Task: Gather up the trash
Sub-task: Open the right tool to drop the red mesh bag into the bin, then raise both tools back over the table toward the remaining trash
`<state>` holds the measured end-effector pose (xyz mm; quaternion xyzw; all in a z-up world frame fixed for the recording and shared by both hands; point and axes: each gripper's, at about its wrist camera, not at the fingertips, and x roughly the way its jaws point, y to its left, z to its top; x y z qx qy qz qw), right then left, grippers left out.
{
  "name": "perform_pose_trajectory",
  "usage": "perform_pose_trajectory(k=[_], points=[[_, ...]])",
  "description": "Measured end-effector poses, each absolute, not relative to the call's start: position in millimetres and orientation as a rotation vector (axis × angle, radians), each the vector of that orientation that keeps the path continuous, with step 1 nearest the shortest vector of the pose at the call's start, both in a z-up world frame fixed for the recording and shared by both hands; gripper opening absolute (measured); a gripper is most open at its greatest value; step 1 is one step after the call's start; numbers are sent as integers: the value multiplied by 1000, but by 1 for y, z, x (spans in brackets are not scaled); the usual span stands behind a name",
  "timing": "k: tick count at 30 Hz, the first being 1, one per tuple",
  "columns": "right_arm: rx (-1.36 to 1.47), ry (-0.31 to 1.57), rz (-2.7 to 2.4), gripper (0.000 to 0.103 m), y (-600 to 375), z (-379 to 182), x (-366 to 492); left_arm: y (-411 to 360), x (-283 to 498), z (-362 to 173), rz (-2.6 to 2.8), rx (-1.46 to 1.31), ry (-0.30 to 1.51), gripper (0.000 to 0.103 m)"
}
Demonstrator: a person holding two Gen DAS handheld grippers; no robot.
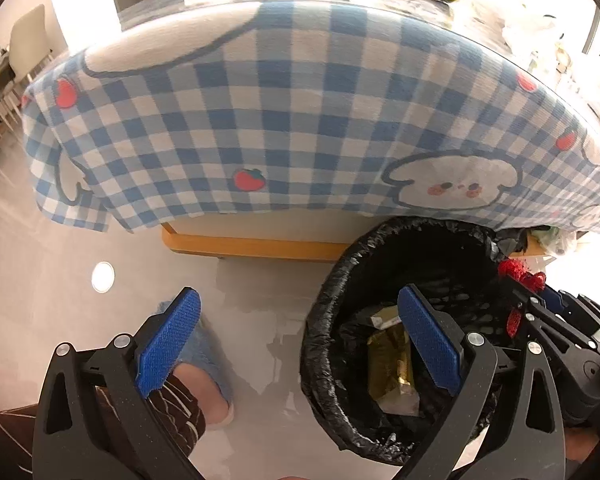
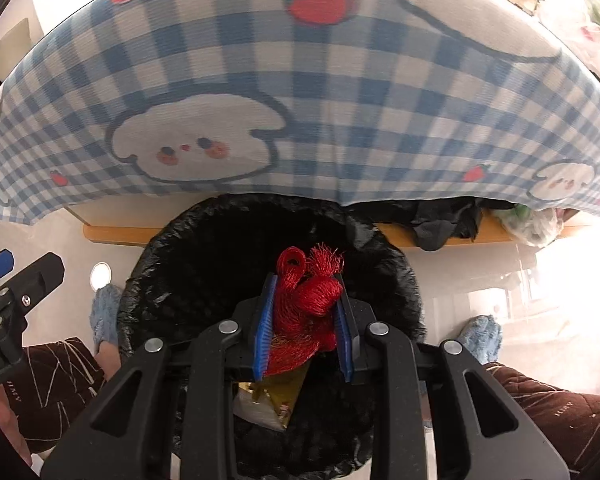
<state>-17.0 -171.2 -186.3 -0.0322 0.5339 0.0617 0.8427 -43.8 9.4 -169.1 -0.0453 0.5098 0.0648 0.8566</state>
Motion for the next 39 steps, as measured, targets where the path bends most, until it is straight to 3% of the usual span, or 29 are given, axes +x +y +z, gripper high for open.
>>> perform_pose_trajectory(k=[6, 15, 24, 39], points=[[-82, 1126, 156, 36, -164, -185, -18, 14, -43, -169, 148, -104, 1069, 97], [-98, 1128, 109, 74, -172, -177, -14, 13, -42, -170, 151, -100, 1071, 97], [-91, 1138, 59, 94, -198, -150, -12, 6, -41, -163, 137, -98, 1062, 97], [-101, 1087, 53, 95, -209, -93, -24, -4, -43, -116, 122, -73, 1017, 97]])
